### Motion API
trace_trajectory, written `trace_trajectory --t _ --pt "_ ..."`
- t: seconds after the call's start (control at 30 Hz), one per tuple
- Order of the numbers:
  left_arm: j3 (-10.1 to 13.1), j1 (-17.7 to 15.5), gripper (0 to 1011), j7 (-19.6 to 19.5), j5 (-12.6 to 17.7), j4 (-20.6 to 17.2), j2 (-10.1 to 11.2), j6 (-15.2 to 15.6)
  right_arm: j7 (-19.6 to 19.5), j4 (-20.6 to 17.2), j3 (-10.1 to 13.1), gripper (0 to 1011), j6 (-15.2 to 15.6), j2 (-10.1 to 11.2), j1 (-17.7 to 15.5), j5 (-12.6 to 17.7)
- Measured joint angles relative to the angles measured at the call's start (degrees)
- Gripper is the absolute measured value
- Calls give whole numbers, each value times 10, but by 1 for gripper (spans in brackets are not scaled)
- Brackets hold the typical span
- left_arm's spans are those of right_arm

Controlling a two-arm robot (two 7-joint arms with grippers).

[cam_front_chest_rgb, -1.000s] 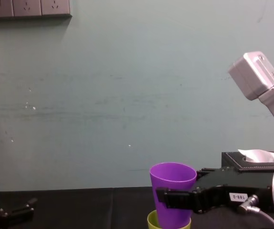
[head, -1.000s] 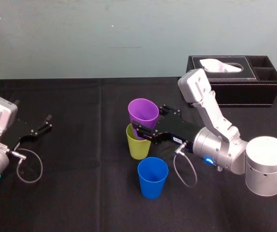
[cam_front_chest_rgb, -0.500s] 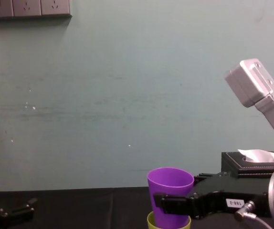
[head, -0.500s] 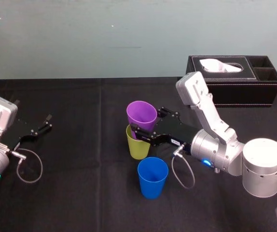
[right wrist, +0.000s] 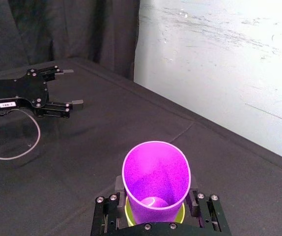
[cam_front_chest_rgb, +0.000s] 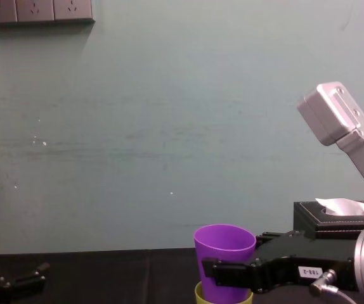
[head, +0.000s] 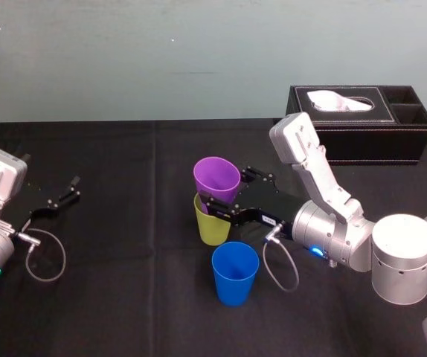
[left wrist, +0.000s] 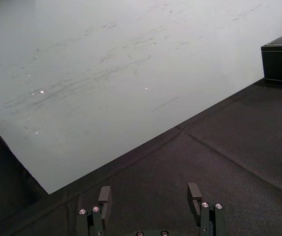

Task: Stack the three plastic cups sequentially using one hand.

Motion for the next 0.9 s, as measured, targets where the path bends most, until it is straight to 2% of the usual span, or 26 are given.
trace_trajectory --t 0.23,0.37,0.53,0.9 --pt "0 0 1010 0 0 0 0 0 0 0 0 762 1 0 0 0" --pt "0 0 1010 0 0 0 0 0 0 -1 0 899 1 0 0 0" --pt "0 0 1010 0 0 0 0 0 0 -1 1 1002 1 1 0 0" --pt "0 0 1010 0 0 0 0 0 0 -1 1 1000 2 1 0 0"
